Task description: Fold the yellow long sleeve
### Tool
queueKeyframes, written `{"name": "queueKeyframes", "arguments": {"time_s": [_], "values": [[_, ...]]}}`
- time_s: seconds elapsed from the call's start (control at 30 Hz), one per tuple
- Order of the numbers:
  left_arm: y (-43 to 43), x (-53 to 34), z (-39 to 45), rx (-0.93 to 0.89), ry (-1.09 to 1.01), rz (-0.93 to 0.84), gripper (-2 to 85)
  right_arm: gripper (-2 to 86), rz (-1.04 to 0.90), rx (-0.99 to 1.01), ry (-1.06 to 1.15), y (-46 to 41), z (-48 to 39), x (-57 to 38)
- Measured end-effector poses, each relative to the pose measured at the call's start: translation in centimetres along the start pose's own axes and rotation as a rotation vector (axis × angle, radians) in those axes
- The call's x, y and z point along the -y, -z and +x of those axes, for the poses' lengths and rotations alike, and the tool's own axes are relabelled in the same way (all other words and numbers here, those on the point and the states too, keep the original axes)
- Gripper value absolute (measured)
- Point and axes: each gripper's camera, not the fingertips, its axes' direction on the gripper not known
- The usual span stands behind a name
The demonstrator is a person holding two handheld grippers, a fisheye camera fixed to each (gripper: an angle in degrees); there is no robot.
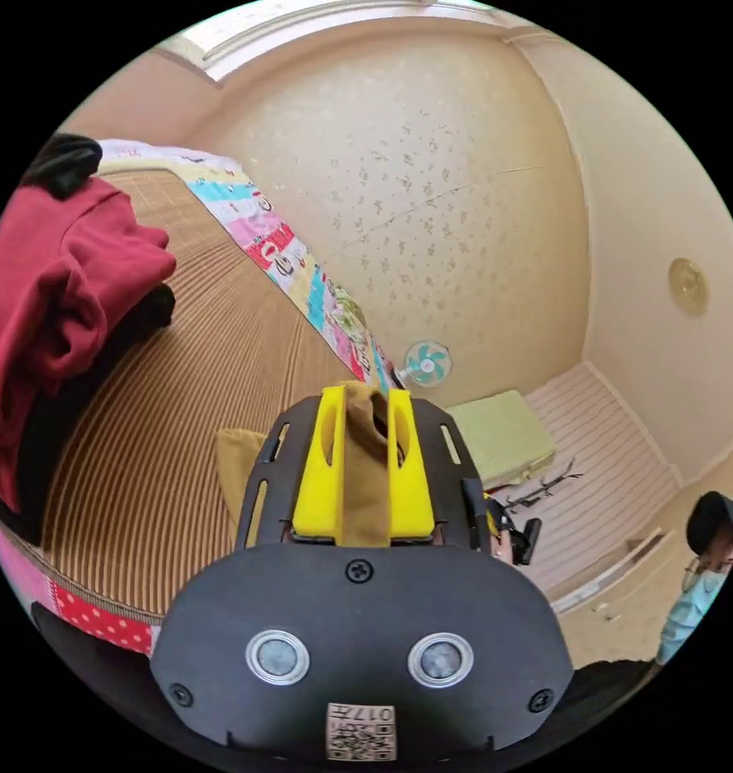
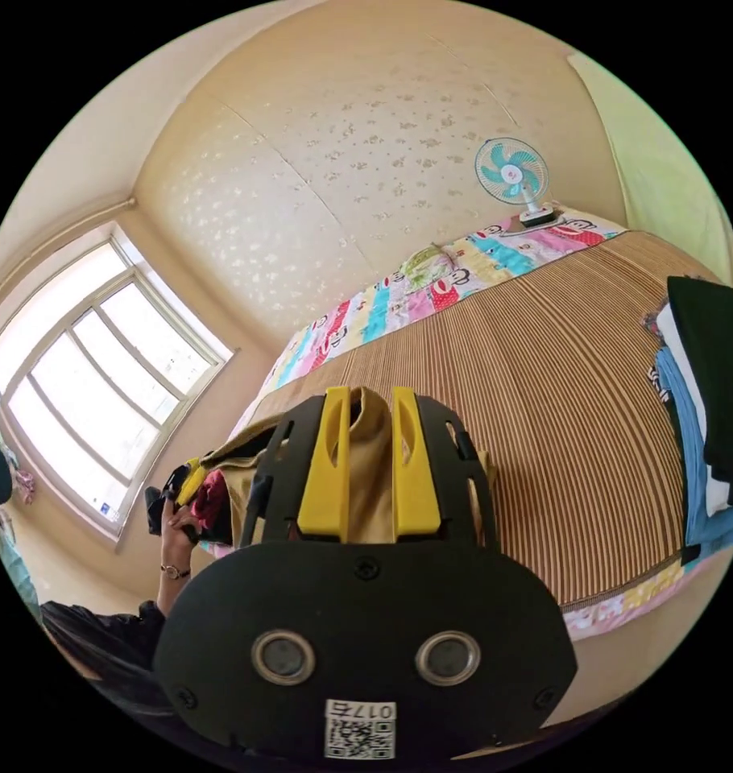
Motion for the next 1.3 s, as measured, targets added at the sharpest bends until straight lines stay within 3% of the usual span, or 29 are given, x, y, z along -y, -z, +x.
{"name": "queueKeyframes", "arguments": {"time_s": [0.1, 0.17, 0.27, 0.3, 0.33, 0.4, 0.5, 0.57, 0.63, 0.83, 0.9, 0.97, 1.07, 1.13, 1.2, 1.27, 1.3], "values": [[-3.1, -1.7, 0.7, 0.133, -0.123, -0.068, 8.6, 7.4, -0.053, -0.100, 0.111, -4.1, -3.8, -2.5], [-6.3, -4.9, -0.2, 0.330, -0.199, -0.210, 9.0, 6.1, -0.104, -0.224, 0.181, -7.6, -5.1, -6.1], [-8.1, -8.2, -3.3, 0.548, -0.215, -0.360, 9.0, 4.5, -0.337, -0.553, 0.253, -15.6, -3.6, -12.8], [-7.7, -8.7, -3.8, 0.547, -0.214, -0.355, 8.9, 4.1, -0.356, -0.612, 0.305, -16.9, -2.8, -15.4], [-6.2, -9.6, -4.5, 0.503, -0.214, -0.324, 9.3, 3.8, -0.199, -0.625, 0.341, -15.1, -3.5, -17.4], [-3.7, -10.6, -5.1, 0.482, -0.199, -0.285, 10.7, 3.4, -0.130, -0.665, 0.298, -13.3, -4.1, -18.4], [-0.9, -11.0, -6.1, 0.448, -0.169, -0.287, 12.0, 6.2, -0.079, -0.505, 0.248, -11.0, -4.1, -17.5], [-0.4, -10.7, -7.4, 0.334, -0.133, -0.329, 10.0, 7.0, -0.133, -0.461, 0.236, -11.5, -3.5, -16.2], [-1.1, -10.4, -8.5, 0.249, -0.094, -0.395, 6.1, 5.7, -0.366, -0.526, 0.237, -14.4, -2.9, -14.9], [1.0, -10.3, -8.5, 0.222, -0.050, -0.357, 4.2, 3.6, -0.193, -0.532, 0.246, -5.3, -6.3, -15.9], [2.0, -11.1, -8.9, 0.257, 0.021, -0.321, 5.3, 3.8, -0.246, -0.620, 0.212, -6.0, -4.8, -17.5], [3.5, -12.6, -9.7, 0.287, 0.119, -0.254, 12.0, 4.2, -0.360, -0.648, 0.099, -7.2, -2.3, -19.1], [3.8, -13.8, -10.7, 0.229, 0.178, -0.244, 13.6, 4.6, -0.123, -0.510, 0.007, -2.9, -4.1, -20.8], [3.4, -14.1, -11.3, 0.176, 0.205, -0.252, 12.2, 4.5, 0.105, -0.341, 0.114, -0.5, -7.9, -22.8], [3.0, -14.3, -11.7, 0.162, 0.235, -0.249, 8.6, 3.6, 0.153, -0.230, 0.229, -1.1, -9.2, -24.4], [2.6, -14.6, -12.1, 0.159, 0.320, -0.239, 5.8, 2.4, 0.012, -0.262, 0.271, -4.4, -8.9, -25.6], [2.6, -14.6, -12.0, 0.154, 0.332, -0.226, 5.5, 1.6, -0.177, -0.355, 0.251, -7.6, -7.8, -26.3]]}}
